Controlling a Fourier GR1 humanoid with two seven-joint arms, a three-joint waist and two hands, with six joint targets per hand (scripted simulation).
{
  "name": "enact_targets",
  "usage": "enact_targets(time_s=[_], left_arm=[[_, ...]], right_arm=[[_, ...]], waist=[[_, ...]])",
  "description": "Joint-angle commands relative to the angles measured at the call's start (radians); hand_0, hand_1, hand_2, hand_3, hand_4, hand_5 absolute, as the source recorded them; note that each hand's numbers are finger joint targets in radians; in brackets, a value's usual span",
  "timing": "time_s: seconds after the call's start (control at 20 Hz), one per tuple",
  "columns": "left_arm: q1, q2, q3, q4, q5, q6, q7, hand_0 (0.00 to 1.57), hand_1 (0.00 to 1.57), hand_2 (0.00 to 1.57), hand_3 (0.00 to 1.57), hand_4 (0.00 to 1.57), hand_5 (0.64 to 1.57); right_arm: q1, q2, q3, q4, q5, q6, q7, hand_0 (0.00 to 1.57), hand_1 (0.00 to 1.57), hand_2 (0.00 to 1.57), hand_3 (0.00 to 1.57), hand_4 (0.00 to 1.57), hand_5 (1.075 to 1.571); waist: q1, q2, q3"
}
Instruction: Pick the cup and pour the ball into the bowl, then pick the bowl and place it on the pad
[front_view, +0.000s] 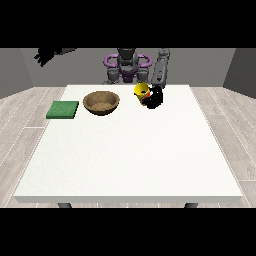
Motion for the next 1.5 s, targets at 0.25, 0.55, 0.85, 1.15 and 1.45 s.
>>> enact_targets(time_s=[0.25,0.55,0.85,1.15,1.45], left_arm=[[-0.153,0.009,-0.282,0.092,-0.435,0.31,0.357,1.36,1.36,1.57,1.57,1.45,1.533],[-0.257,-0.049,-0.42,0.176,-0.643,0.256,0.654,1.36,1.36,1.57,1.57,1.45,1.533],[-0.378,-0.084,-0.572,0.217,-0.809,0.146,0.913,1.36,1.36,1.57,1.57,1.47,1.529],[-0.497,-0.085,-0.711,0.266,-1.011,0.065,1.098,1.46,1.46,1.57,1.57,1.26,1.557],[-0.54,-0.085,-0.853,0.174,-1.076,-0.202,1.207,0.73,0.73,1.57,1.57,1.01,1.57]], right_arm=[[-0.006,0.01,0.014,0.129,0.023,0.02,-0.02,0.0,0.0,0.0,0.17,0.64,1.562],[0.027,-0.029,-0.03,0.258,0.018,0.071,-0.056,0.0,0.0,0.0,0.0,0.68,1.559],[-0.007,-0.057,-0.038,0.353,-0.009,0.126,-0.042,0.0,0.0,0.0,0.0,0.69,1.558],[-0.048,-0.035,-0.015,0.378,0.036,0.094,-0.082,0.0,0.0,0.0,0.18,0.69,1.556],[-0.106,0.016,0.034,0.415,0.078,0.052,-0.092,0.0,0.0,0.0,0.3,0.7,1.555]], waist=[[-0.007,-0.1,0.0042],[0.049,-0.182,0.0006],[0.031,-0.212,0.0001],[0.033,-0.176,-0.0002],[-0.004,-0.216,-0.0007]])
